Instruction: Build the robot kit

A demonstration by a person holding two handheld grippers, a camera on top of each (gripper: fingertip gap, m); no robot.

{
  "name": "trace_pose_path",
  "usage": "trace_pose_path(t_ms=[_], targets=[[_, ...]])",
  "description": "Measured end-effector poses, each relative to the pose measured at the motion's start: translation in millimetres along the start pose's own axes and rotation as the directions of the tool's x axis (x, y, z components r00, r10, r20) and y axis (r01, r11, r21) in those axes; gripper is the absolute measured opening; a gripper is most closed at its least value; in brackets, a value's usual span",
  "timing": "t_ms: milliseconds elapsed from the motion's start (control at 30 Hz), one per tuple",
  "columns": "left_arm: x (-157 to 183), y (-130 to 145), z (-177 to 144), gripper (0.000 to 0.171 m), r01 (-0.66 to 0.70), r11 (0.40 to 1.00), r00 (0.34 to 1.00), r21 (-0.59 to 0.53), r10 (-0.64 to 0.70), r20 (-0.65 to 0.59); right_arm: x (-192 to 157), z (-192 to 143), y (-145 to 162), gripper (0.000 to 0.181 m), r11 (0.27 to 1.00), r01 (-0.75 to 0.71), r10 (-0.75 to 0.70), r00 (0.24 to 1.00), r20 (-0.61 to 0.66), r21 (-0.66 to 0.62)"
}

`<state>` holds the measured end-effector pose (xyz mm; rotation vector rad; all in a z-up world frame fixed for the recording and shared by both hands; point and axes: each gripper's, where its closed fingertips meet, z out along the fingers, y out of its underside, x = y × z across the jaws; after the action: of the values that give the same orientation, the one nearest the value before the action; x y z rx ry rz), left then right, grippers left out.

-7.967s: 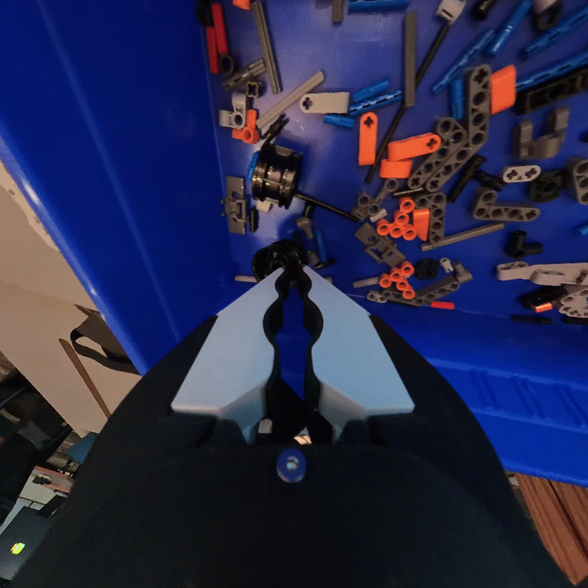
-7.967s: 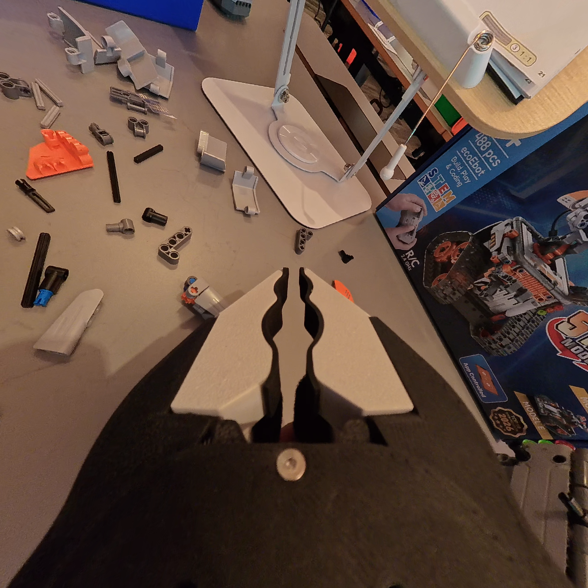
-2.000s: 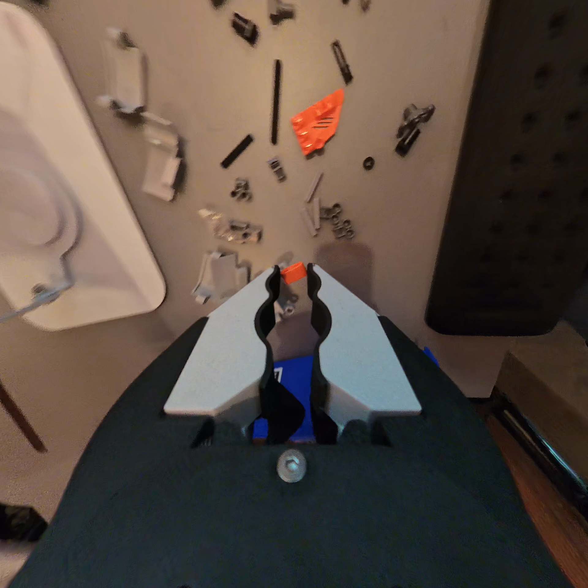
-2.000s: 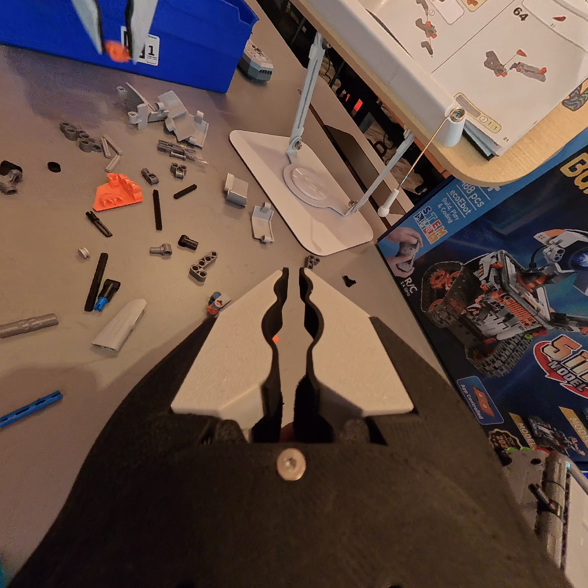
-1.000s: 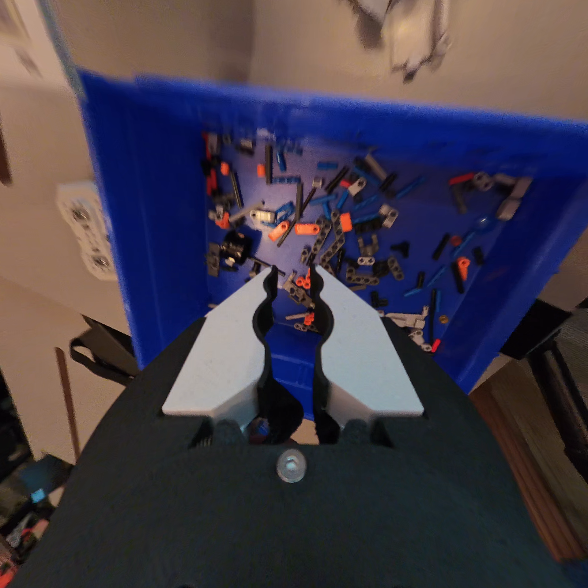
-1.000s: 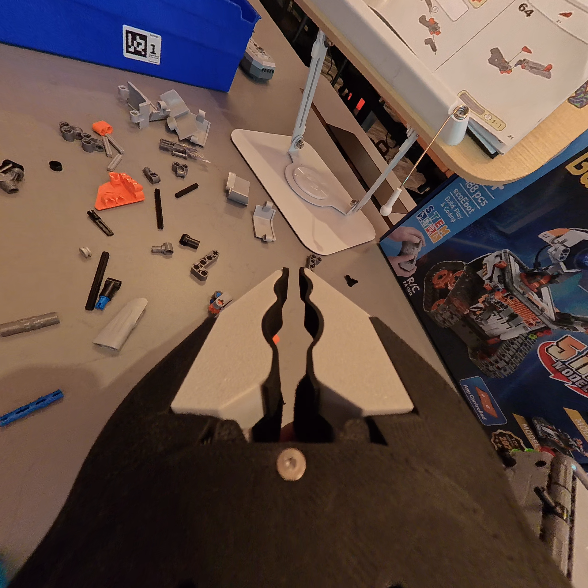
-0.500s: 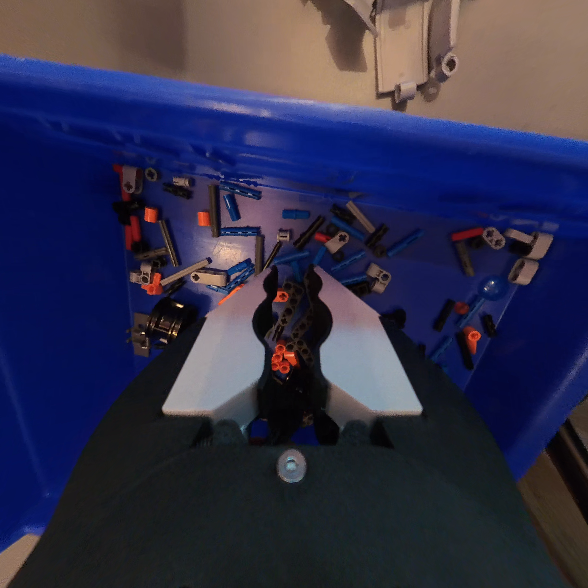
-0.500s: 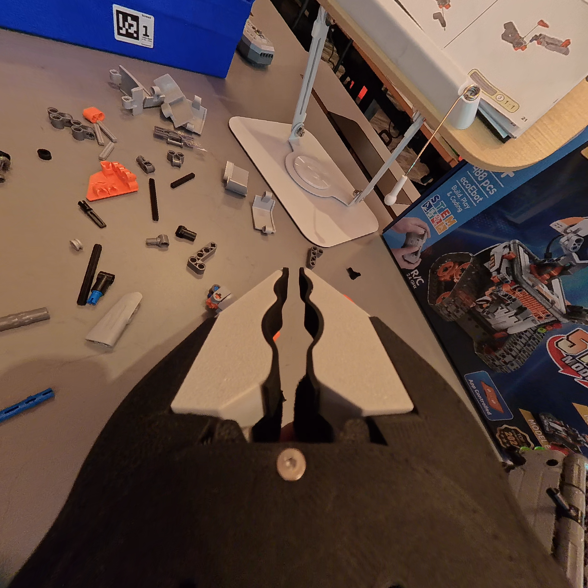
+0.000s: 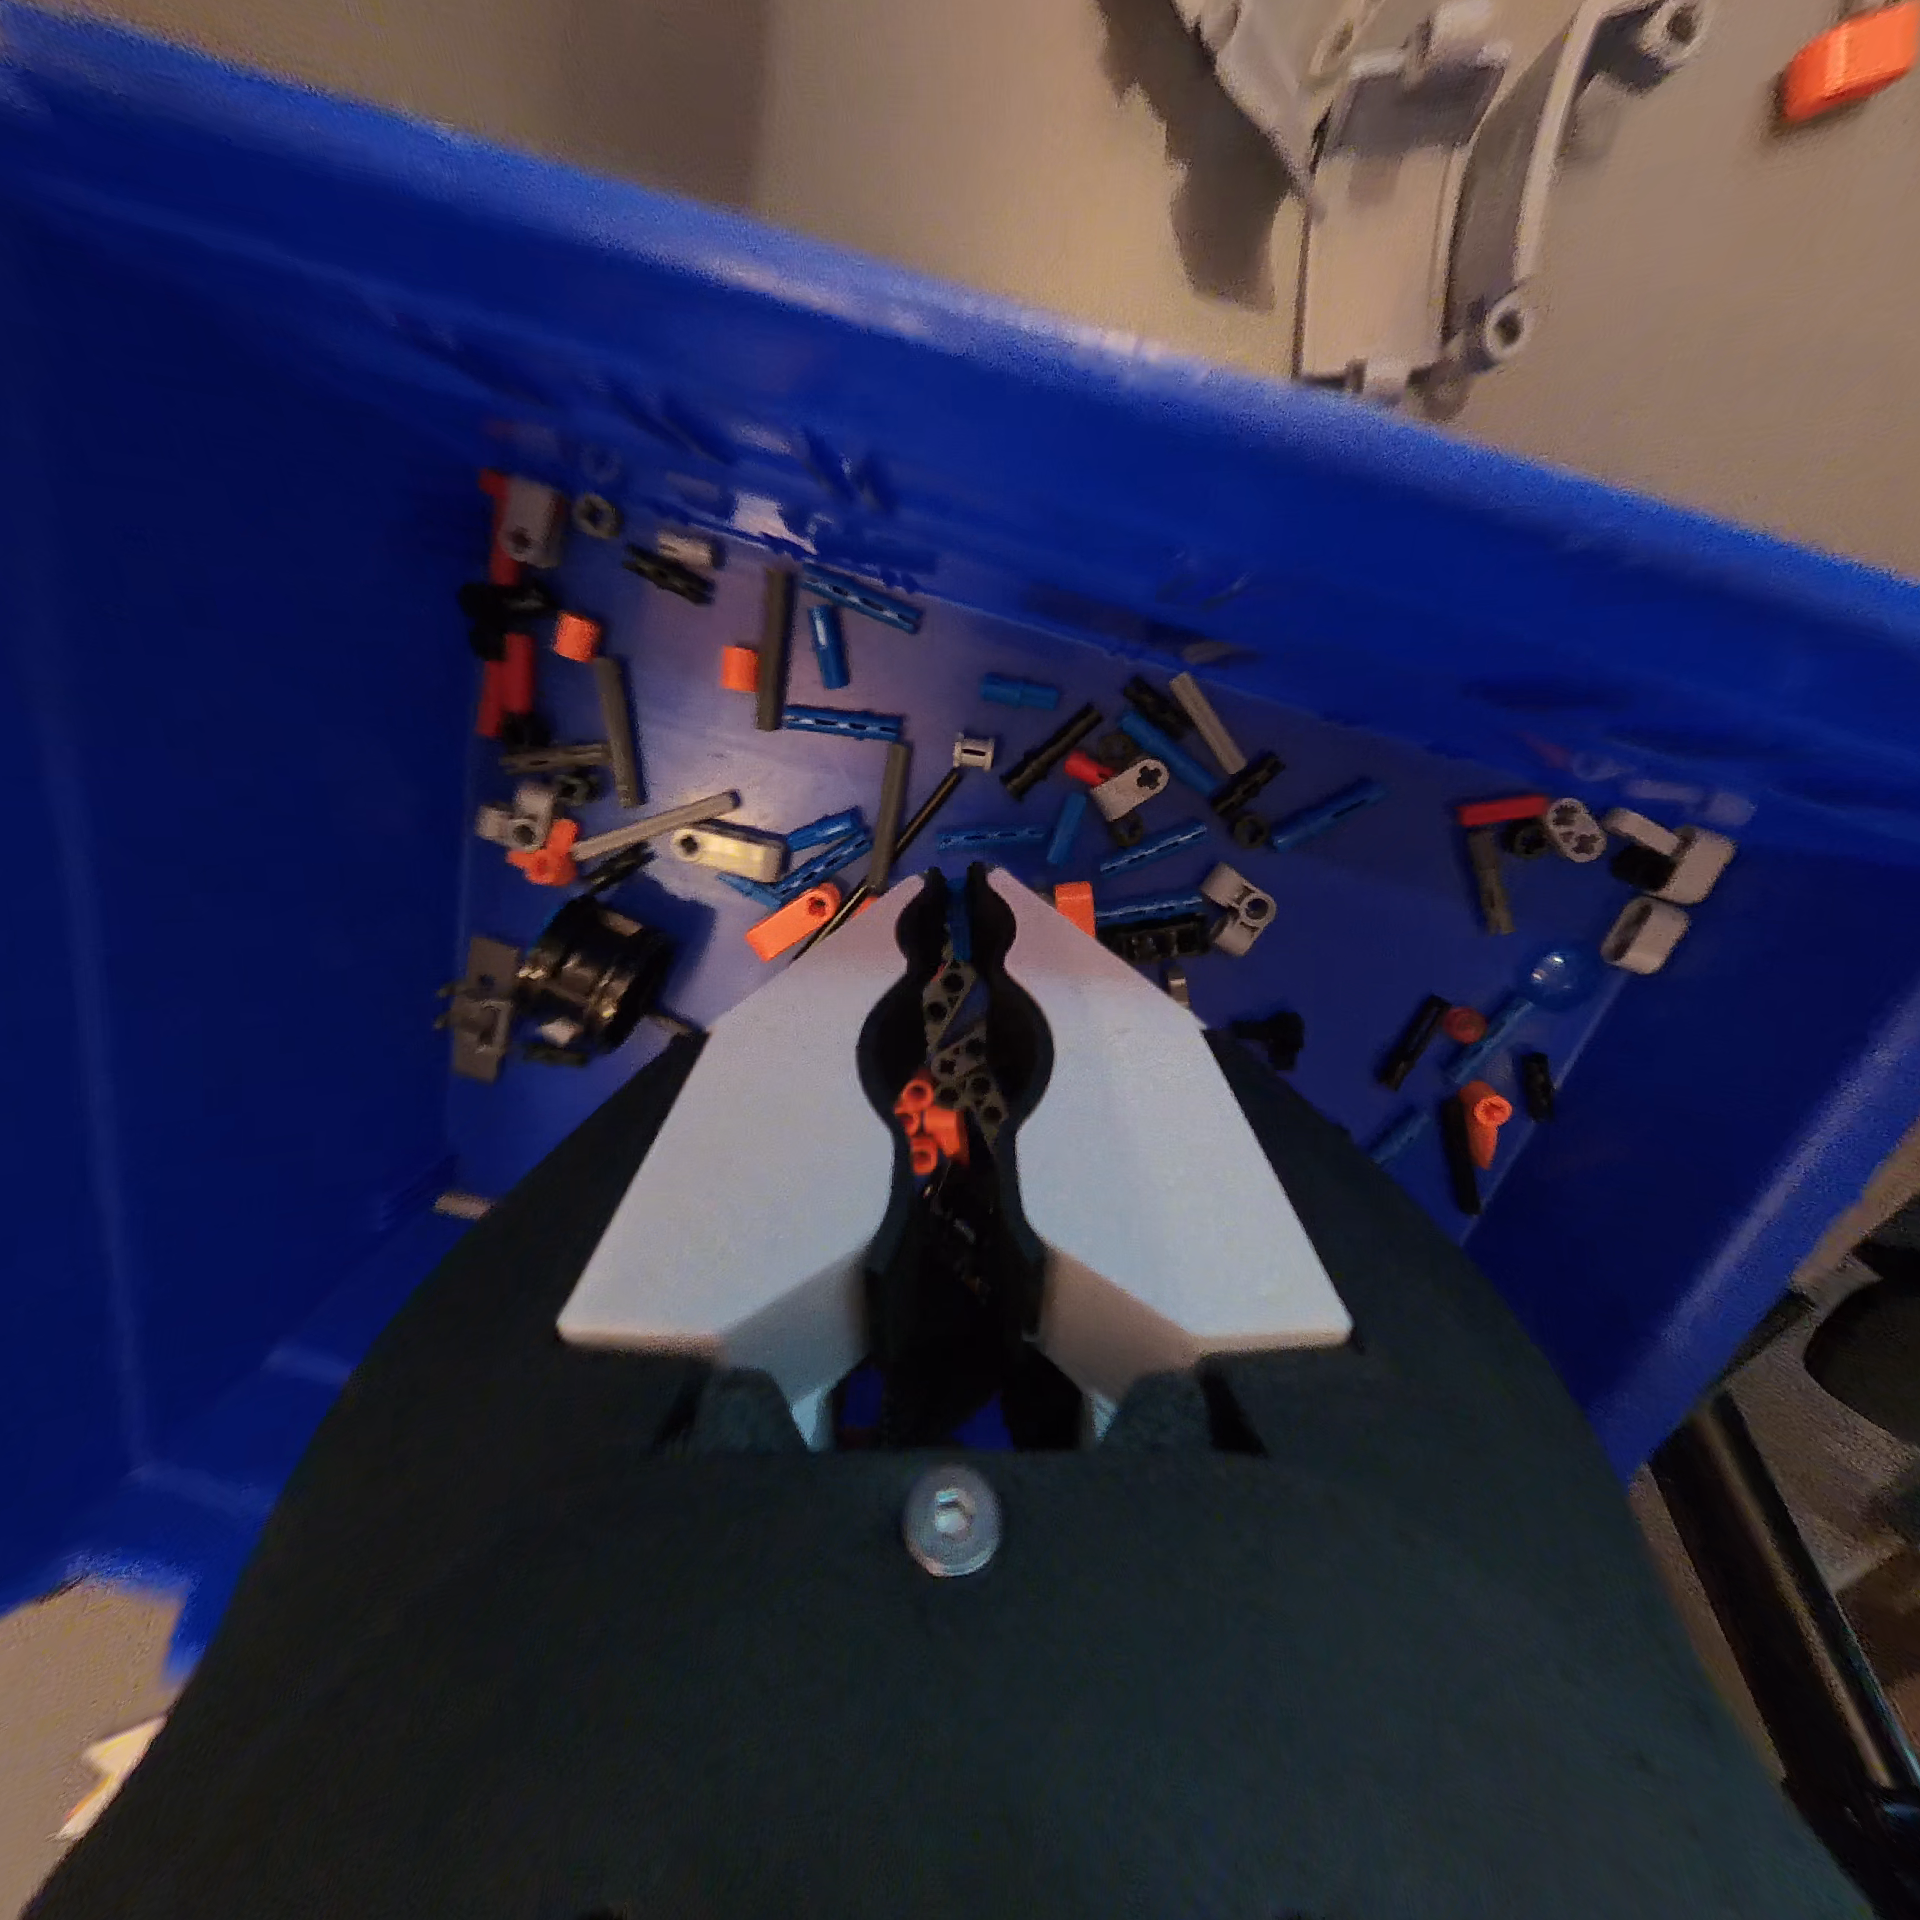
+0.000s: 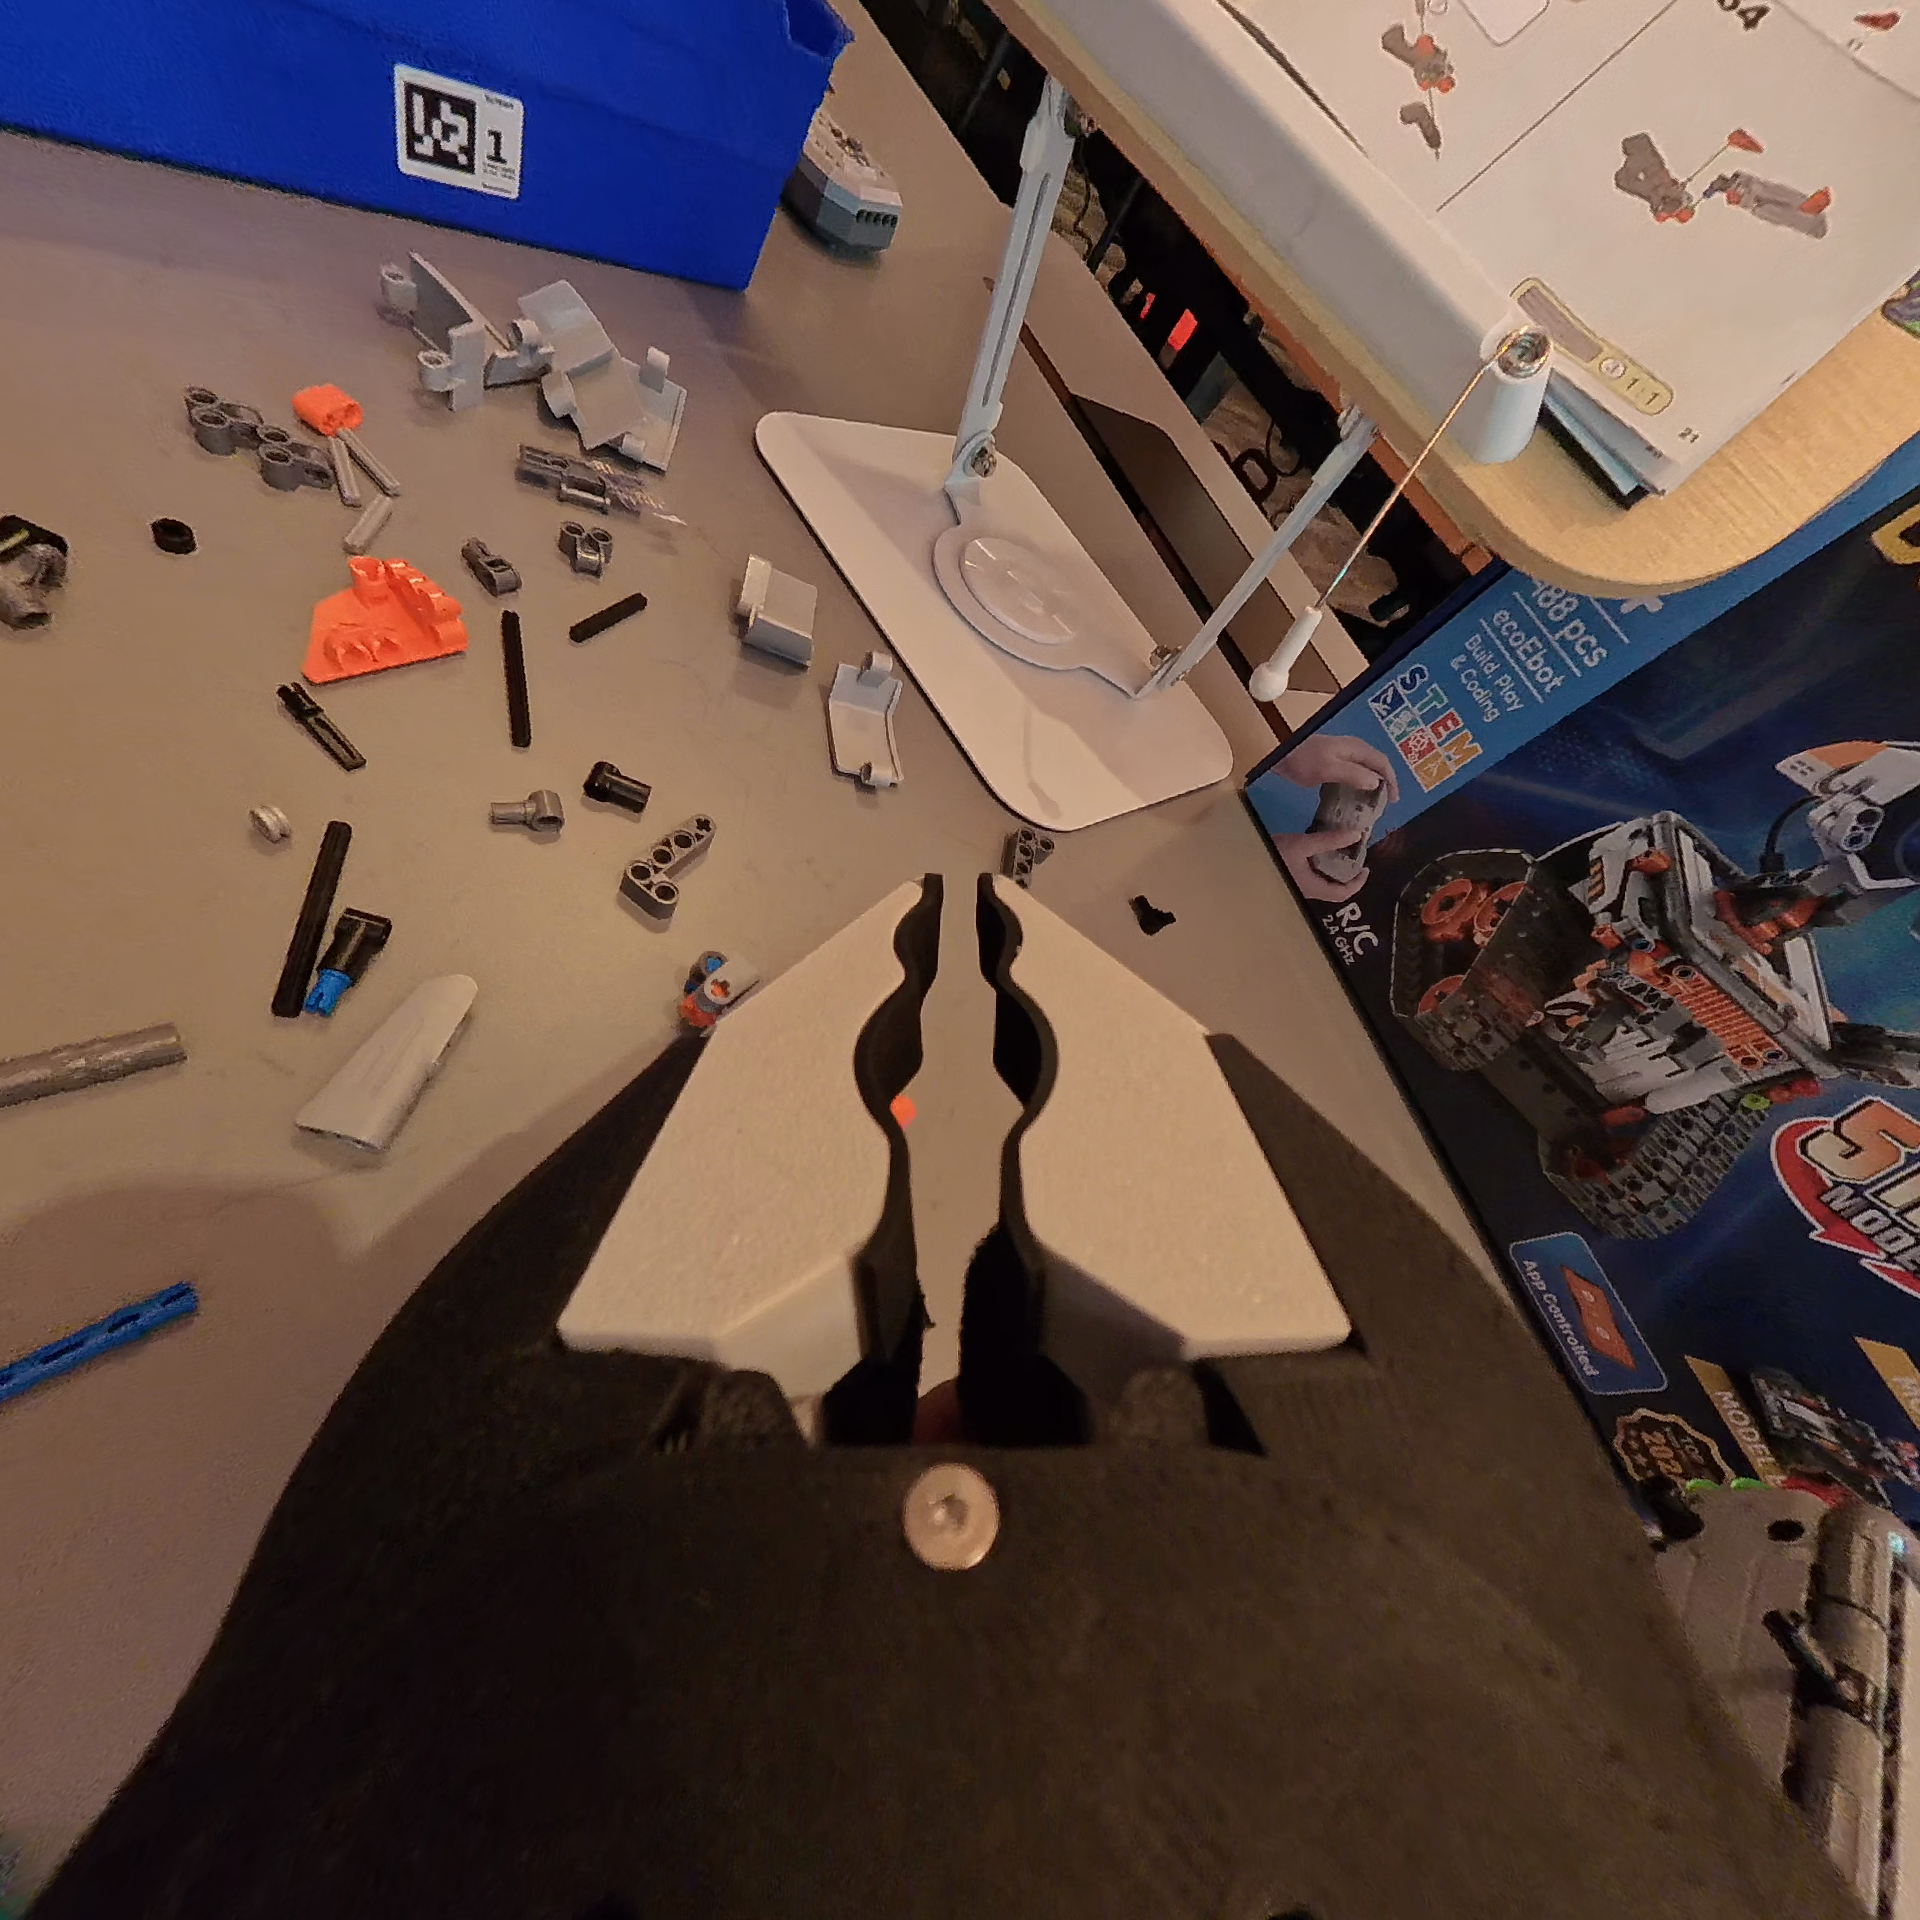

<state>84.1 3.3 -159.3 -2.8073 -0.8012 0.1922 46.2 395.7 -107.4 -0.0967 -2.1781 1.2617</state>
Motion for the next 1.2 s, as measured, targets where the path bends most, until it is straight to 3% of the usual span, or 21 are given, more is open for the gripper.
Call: trace_pose_path(t_ms=[167,333,533,667,733,800,1000,1200], targets=[[5.9,-33.6,-66.2,0.003,-0.045,0.991,0.995,0.126,0.033,0.097,-3.6,-2.6,-9.0,0.005,1.000,0.008,-0.008,1.000,0.007,0.028],[59.7,-88.6,-89.0,0.002,-0.188,0.962,0.979,0.200,0.166,0.122,-16.9,-1.1,-21.4,0.005,0.998,0.026,-0.028,0.999,0.042,0.061],[149.1,-150.3,-58.5,0.002,-0.372,0.904,0.928,0.209,0.355,0.118,-32.8,-5.7,-37.6,0.005,0.993,0.059,-0.067,0.995,0.073,0.106],[201.7,-182.9,-30.4,0.002,-0.406,0.879,0.914,0.251,0.399,0.079,-41.2,-11.1,-46.0,0.005,0.990,0.067,-0.080,0.992,0.095,0.127],[206.6,-194.1,-14.8,0.002,-0.447,0.864,0.894,0.230,0.420,0.156,-45.4,-13.4,-49.5,0.006,0.989,0.066,-0.081,0.991,0.109,0.134],[231.8,-201.9,-2.5,0.003,-0.418,0.860,0.907,0.292,0.416,0.072,-48.5,-15.3,-50.8,0.006,0.988,0.072,-0.088,0.989,0.116,0.135],[269.9,-208.5,35.4,0.002,-0.398,0.853,0.900,0.337,0.434,-0.035,-58.9,-13.9,-44.4,0.006,0.992,0.064,-0.082,0.983,0.165,0.107],[267.6,-216.1,58.2,0.003,-0.384,0.861,0.903,0.333,0.425,-0.057,-73.5,-9.1,-37.4,0.005,0.995,0.078,-0.091,0.970,0.227,0.068]])
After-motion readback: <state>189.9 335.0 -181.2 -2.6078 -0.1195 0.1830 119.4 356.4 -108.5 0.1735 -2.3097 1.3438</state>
